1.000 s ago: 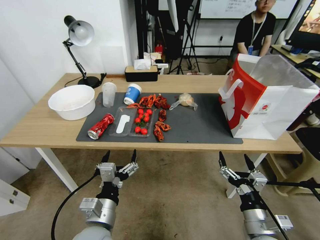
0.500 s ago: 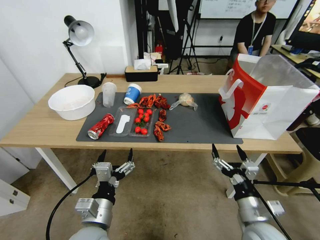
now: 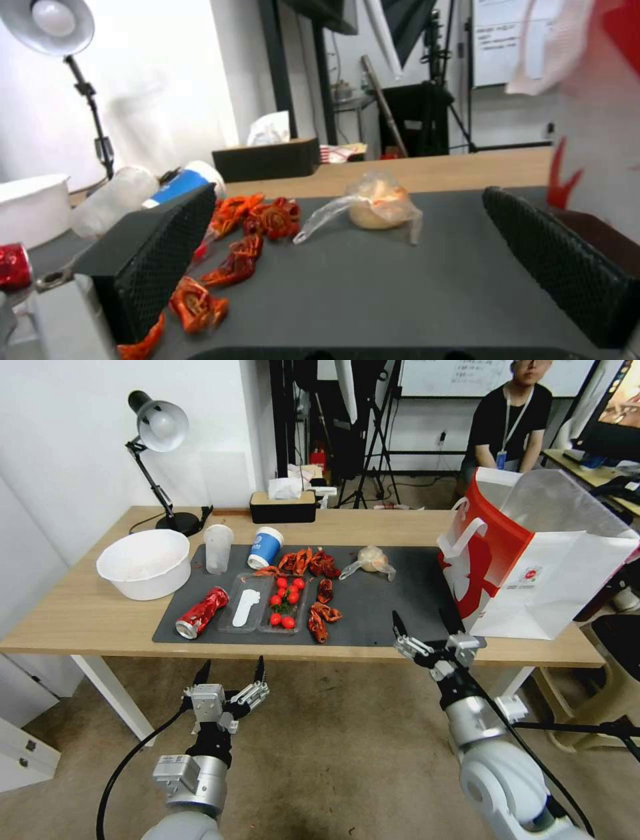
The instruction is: Pick up the trash from the table and place it into the takeout bag.
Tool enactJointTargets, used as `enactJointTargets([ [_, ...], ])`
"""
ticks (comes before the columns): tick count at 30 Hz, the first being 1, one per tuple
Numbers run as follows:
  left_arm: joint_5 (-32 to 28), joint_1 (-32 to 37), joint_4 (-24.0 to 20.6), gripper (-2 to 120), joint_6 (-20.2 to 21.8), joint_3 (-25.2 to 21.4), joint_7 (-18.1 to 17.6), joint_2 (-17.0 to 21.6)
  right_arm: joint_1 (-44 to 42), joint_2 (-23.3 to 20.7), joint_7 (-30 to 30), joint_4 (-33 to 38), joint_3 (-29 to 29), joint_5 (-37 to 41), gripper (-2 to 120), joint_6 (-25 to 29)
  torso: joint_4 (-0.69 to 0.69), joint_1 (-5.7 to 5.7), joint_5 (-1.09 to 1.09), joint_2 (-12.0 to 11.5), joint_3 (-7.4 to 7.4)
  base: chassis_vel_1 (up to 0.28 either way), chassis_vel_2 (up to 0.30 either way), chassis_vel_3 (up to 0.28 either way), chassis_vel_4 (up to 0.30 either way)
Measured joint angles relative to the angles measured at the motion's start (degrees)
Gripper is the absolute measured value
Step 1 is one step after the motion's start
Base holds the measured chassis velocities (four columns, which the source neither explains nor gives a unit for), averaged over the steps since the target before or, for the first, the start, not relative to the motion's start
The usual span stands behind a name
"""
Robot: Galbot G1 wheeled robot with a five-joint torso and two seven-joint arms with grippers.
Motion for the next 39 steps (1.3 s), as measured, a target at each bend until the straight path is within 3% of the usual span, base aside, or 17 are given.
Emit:
enactJointTargets([
  [8,0.7,0.1,-0.1,100,0.3,-0.6,0.2,-1.2,10.7,-5.3,0.7,-3.5,-4.9,4.5,100,-4.1,-0.02,0.0,0.0,0.0,0.0,0.0,0.0,0.0,0.0],
  [9,1.3,0.5,-0.2,100,0.3,-0.6,0.2,-1.6,15.2,-8.4,0.7,-6.1,-6.0,7.6,100,-5.0,-0.01,0.0,0.01,0.0,0.0,0.0,0.0,0.0,0.0],
  [17,1.8,1.0,-0.4,100,0.3,-1.4,0.3,-2.4,31.6,-16.7,1.5,-15.3,-11.6,18.4,100,-9.4,-0.01,0.0,-0.01,0.0,0.0,0.0,0.0,0.0,0.0],
  [30,1.8,1.1,0.2,100,0.3,-1.9,0.4,-2.7,43.8,-14.7,0.3,-24.2,-19.2,21.9,100,-13.5,-0.01,-0.01,0.0,0.0,0.0,0.0,0.0,0.0,0.0],
  [39,1.7,1.1,0.4,100,0.3,-2.2,0.4,-2.7,51.7,-13.2,4.3,-27.6,-24.5,24.0,100,-21.2,-0.01,-0.01,-0.01,0.0,0.0,0.0,0.0,0.0,0.0],
])
